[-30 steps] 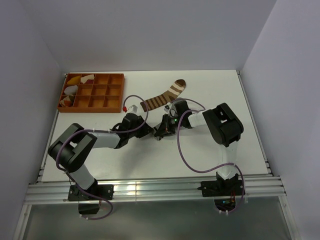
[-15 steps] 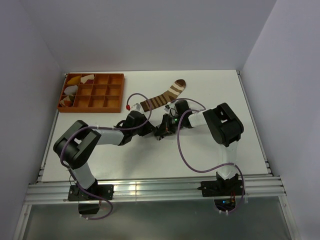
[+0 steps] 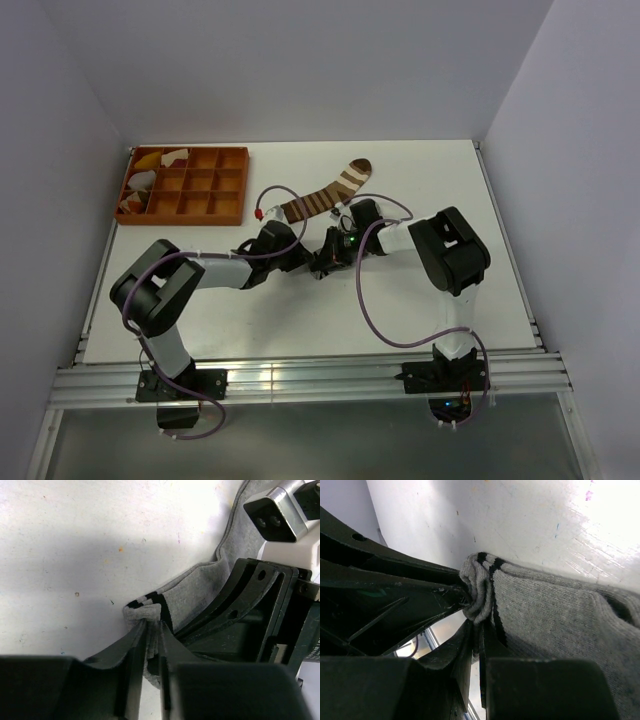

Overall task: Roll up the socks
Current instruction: Roll the sock at the center of the board.

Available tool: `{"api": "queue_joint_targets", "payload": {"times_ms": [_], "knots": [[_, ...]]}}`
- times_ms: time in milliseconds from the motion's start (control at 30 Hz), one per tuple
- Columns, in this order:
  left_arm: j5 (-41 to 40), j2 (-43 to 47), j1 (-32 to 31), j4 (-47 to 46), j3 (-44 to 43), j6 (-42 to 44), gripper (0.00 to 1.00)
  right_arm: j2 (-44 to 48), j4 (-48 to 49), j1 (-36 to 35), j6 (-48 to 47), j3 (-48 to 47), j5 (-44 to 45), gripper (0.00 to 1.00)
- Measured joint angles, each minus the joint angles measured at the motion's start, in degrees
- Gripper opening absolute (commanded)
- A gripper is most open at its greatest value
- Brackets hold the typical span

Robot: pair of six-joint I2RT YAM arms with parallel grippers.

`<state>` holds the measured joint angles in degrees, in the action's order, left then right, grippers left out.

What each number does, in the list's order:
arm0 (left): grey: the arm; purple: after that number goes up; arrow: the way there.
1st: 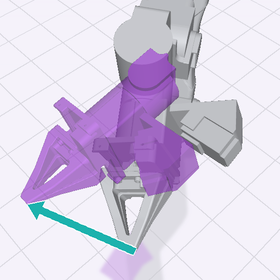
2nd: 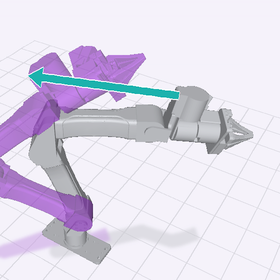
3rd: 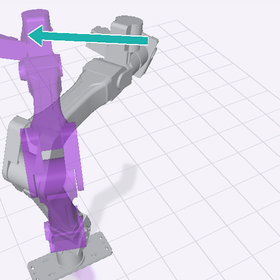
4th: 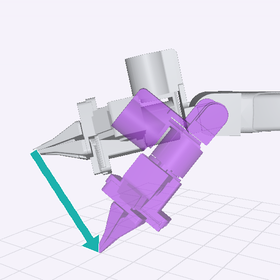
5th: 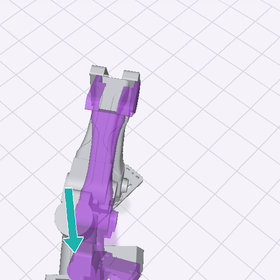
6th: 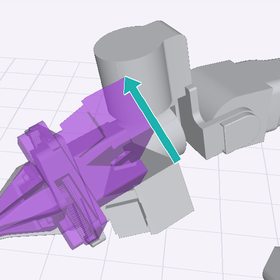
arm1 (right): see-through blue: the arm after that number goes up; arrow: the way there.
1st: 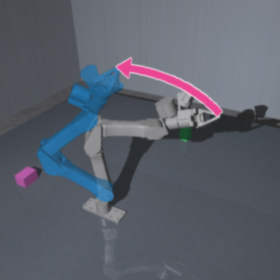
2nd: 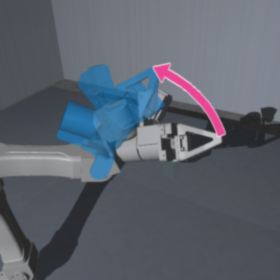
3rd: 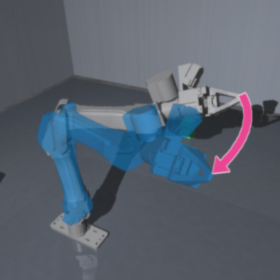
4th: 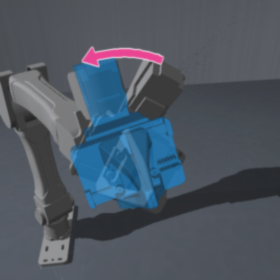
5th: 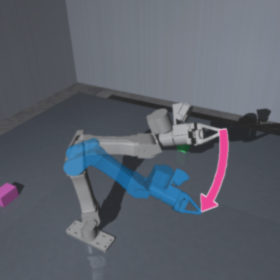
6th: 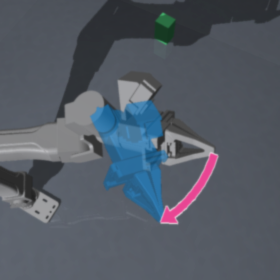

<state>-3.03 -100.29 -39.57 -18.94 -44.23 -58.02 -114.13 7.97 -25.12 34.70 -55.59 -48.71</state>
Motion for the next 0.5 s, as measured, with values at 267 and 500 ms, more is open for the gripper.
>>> {"api": "queue_joint_targets", "payload": {"times_ms": [267, 500], "knots": [[-1.3, 1.0, -0.3, 6.0, -2.9, 2.4, 0.38, 0.0, -1.3, 0.0, -2.5, -0.5, 0.0, 0.06], [-2.7, 1.1, -0.4, 11.3, -4.8, 4.8, 0.36, 0.0, -1.9, 0.0, -3.7, -0.8, 0.0, 0.06]]}}
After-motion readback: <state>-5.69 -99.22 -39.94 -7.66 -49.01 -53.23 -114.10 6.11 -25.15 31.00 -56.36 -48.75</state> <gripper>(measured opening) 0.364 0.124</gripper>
